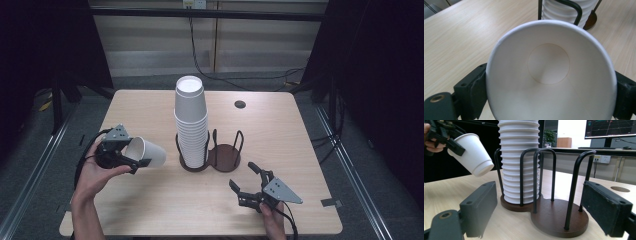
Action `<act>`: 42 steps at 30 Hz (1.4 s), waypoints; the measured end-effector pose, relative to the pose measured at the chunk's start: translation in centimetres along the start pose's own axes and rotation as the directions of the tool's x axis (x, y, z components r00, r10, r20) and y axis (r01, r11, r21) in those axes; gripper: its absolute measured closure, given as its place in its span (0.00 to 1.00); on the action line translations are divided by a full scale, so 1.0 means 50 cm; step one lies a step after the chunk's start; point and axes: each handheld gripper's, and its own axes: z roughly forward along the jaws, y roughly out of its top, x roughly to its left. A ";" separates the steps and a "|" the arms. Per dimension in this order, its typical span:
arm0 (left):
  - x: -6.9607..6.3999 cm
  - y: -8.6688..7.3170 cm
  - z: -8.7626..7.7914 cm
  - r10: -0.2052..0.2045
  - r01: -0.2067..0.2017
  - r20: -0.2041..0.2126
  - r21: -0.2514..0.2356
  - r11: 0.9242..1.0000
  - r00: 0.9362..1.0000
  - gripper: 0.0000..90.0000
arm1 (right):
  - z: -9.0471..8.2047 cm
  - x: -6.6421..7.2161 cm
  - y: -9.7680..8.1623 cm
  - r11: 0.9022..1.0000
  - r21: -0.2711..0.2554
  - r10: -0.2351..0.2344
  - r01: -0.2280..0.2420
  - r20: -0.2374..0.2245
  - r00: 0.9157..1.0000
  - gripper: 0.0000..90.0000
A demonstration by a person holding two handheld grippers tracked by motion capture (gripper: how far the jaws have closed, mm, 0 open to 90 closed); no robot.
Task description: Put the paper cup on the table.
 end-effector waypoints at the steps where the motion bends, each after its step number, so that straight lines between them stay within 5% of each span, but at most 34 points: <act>1: 0.002 0.005 0.001 0.004 -0.004 0.002 0.009 1.000 1.000 0.10 | 0.000 0.000 0.000 1.000 0.001 0.001 -0.001 -0.001 1.000 0.14; 9: 0.014 0.038 0.009 0.033 -0.032 -0.010 0.095 0.995 0.999 0.10 | 0.001 0.000 0.000 1.000 0.001 0.003 -0.003 -0.004 1.000 0.14; 16: 0.024 0.076 0.036 0.101 -0.092 -0.032 0.221 0.971 0.994 0.10 | 0.000 0.000 0.000 1.000 0.001 0.002 -0.002 -0.004 1.000 0.14; 20: 0.025 0.090 0.046 0.094 -0.089 -0.009 0.227 0.970 0.996 0.10 | 0.000 0.000 0.000 1.000 0.001 0.002 -0.002 -0.005 1.000 0.14; 21: 0.029 0.094 0.055 0.105 -0.092 -0.031 0.275 0.957 0.994 0.10 | 0.000 0.000 0.000 1.000 0.000 0.002 -0.002 -0.006 1.000 0.14; 22: 0.029 0.094 0.055 0.105 -0.092 -0.031 0.275 0.957 0.994 0.10 | 0.000 0.000 0.000 1.000 0.000 0.002 -0.002 -0.006 1.000 0.14; 23: 0.032 0.094 0.065 0.111 -0.094 -0.037 0.315 0.944 0.993 0.10 | 0.000 0.000 0.000 1.000 0.001 0.001 -0.001 -0.006 1.000 0.14; 27: 0.042 0.095 0.077 0.110 -0.098 -0.017 0.344 0.934 0.994 0.10 | 0.000 0.000 0.000 1.000 0.002 0.003 -0.003 -0.006 1.000 0.14; 31: 0.050 0.097 0.094 0.126 -0.105 -0.026 0.407 0.908 0.992 0.10 | 0.000 0.000 0.000 1.000 0.002 0.003 -0.003 -0.007 1.000 0.14; 32: 0.048 0.096 0.098 0.116 -0.090 -0.038 0.407 0.909 0.993 0.10 | 0.000 0.000 0.000 1.000 0.002 0.004 -0.004 -0.006 1.000 0.14; 35: 0.044 0.096 0.115 0.130 -0.121 0.008 0.430 0.895 0.991 0.09 | 0.000 0.000 0.000 1.000 0.002 0.003 -0.003 -0.006 1.000 0.14; 41: 0.042 0.101 0.133 0.135 -0.124 0.006 0.445 0.887 0.991 0.09 | 0.001 -0.001 0.000 1.000 0.002 0.003 -0.003 -0.010 1.000 0.14; 42: 0.041 0.102 0.134 0.139 -0.127 0.008 0.463 0.877 0.990 0.09 | 0.000 0.000 0.000 1.000 0.003 0.004 -0.004 -0.010 1.000 0.14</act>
